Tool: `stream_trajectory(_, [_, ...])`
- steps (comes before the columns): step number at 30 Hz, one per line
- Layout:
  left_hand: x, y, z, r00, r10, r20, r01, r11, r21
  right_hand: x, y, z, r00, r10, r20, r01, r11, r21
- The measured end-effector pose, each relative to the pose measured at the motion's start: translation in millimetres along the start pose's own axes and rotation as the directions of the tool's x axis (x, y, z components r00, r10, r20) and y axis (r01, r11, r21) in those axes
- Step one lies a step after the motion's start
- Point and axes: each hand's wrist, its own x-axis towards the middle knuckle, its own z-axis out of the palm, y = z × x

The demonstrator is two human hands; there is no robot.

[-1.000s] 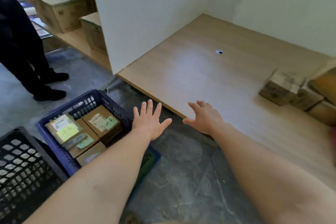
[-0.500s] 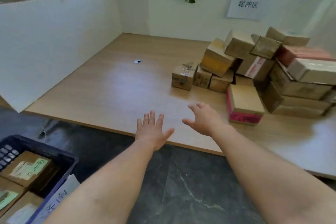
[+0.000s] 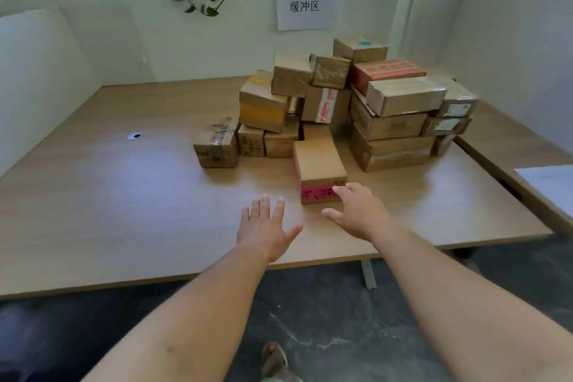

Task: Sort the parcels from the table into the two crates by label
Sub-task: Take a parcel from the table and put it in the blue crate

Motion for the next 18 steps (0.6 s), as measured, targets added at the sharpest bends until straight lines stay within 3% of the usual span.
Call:
stream_trajectory(7, [59, 35, -6, 0.997, 0.070, -0.037, -0.071, 0.997, -0.032, 31, 44, -16, 0.997, 0.076, -0.013, -0.076, 0.997, -0.005])
stream_trajectory(18, [166, 44, -36, 0.999, -0.019, -0.051, 0.012, 0.991, -0.131, 136, 70, -38, 0.991, 0.130, 0.033, -0.130, 0.992, -0.005])
